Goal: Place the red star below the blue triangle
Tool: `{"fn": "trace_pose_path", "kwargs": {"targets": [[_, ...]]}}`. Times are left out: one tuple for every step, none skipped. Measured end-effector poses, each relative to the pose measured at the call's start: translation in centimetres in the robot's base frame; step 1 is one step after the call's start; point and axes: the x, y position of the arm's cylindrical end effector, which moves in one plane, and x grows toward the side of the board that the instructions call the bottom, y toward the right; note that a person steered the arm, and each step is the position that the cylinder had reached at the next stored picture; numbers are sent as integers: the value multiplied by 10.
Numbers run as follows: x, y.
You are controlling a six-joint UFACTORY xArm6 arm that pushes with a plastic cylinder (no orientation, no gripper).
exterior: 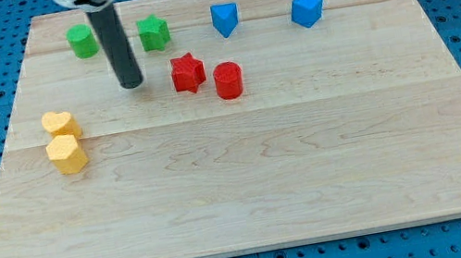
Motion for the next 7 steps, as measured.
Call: {"fn": "trace_pose_path", "kwargs": {"targets": [[0,6],[0,15],[0,28],[0,45],[0,57],[0,71],[-2,79]]}}
